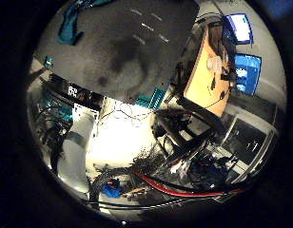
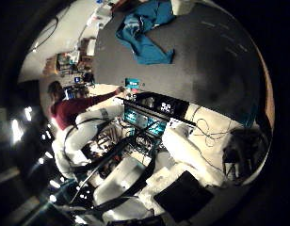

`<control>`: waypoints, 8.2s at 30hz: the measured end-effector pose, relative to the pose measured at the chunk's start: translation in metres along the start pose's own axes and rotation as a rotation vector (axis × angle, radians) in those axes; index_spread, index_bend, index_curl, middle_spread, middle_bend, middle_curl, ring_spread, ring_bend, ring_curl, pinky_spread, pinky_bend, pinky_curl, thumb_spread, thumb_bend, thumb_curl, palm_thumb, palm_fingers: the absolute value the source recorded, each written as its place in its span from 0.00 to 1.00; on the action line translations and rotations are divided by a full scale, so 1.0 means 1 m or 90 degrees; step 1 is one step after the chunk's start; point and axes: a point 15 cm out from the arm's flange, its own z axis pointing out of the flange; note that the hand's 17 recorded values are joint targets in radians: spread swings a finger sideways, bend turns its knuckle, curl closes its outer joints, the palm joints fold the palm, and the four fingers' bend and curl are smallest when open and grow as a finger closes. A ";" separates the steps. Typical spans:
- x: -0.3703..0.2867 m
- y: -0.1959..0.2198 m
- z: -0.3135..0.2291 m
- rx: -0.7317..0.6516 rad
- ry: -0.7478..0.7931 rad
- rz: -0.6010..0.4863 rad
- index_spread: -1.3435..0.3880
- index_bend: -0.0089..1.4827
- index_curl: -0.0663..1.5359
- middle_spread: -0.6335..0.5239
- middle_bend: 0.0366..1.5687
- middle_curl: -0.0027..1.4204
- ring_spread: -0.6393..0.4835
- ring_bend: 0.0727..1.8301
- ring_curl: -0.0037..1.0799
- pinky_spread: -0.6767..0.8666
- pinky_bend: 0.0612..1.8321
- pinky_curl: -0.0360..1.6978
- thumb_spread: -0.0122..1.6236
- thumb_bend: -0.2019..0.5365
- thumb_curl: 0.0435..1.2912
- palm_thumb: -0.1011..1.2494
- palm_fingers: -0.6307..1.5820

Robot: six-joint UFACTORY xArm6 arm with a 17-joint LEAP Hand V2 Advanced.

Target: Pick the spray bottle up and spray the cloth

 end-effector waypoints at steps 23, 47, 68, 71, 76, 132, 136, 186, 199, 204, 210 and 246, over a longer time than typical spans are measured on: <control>0.013 0.049 0.032 -0.044 0.049 0.025 0.56 0.13 0.24 0.63 0.10 0.21 0.75 0.07 0.24 0.69 0.11 0.21 0.67 0.24 0.19 0.51 0.32; 0.033 0.078 0.043 -0.064 0.009 0.098 0.55 0.13 0.25 0.60 0.10 0.22 0.74 0.06 0.19 0.69 0.09 0.21 0.66 0.25 0.20 0.52 0.35; 0.028 0.088 0.050 -0.070 -0.040 0.132 0.55 0.13 0.25 0.60 0.10 0.21 0.73 0.06 0.19 0.69 0.08 0.21 0.68 0.25 0.20 0.54 0.36; 0.028 0.088 0.048 -0.068 -0.040 0.132 0.55 0.13 0.25 0.60 0.10 0.21 0.73 0.06 0.19 0.69 0.08 0.21 0.68 0.25 0.20 0.55 0.36; 0.025 0.094 0.041 -0.062 -0.035 0.132 0.55 0.13 0.25 0.60 0.10 0.21 0.73 0.06 0.19 0.69 0.08 0.21 0.68 0.25 0.20 0.55 0.36; 0.034 0.100 0.031 -0.052 -0.022 0.140 0.55 0.14 0.26 0.59 0.10 0.21 0.72 0.06 0.18 0.69 0.08 0.20 0.69 0.25 0.19 0.55 0.37; 0.035 0.100 0.031 -0.052 -0.022 0.135 0.55 0.13 0.26 0.59 0.10 0.21 0.72 0.06 0.18 0.69 0.08 0.20 0.69 0.25 0.19 0.55 0.37; 0.178 0.136 0.014 -0.011 -0.035 0.290 0.54 0.13 0.26 0.58 0.10 0.21 0.73 0.07 0.19 0.69 0.08 0.20 0.71 0.25 0.19 0.54 0.38; 0.176 0.132 0.017 -0.016 -0.041 0.274 0.54 0.14 0.26 0.58 0.10 0.21 0.73 0.07 0.19 0.69 0.08 0.20 0.71 0.25 0.19 0.54 0.38; 0.174 0.127 0.016 -0.016 -0.039 0.267 0.55 0.13 0.26 0.58 0.10 0.21 0.73 0.07 0.19 0.69 0.08 0.20 0.71 0.25 0.19 0.55 0.38; 0.177 0.121 0.012 -0.023 -0.053 0.267 0.55 0.13 0.27 0.58 0.10 0.21 0.73 0.07 0.19 0.69 0.08 0.20 0.71 0.25 0.19 0.55 0.39; 0.183 0.100 -0.018 -0.027 0.018 0.363 0.55 0.14 0.27 0.58 0.10 0.22 0.72 0.06 0.19 0.69 0.07 0.19 0.74 0.25 0.19 0.57 0.39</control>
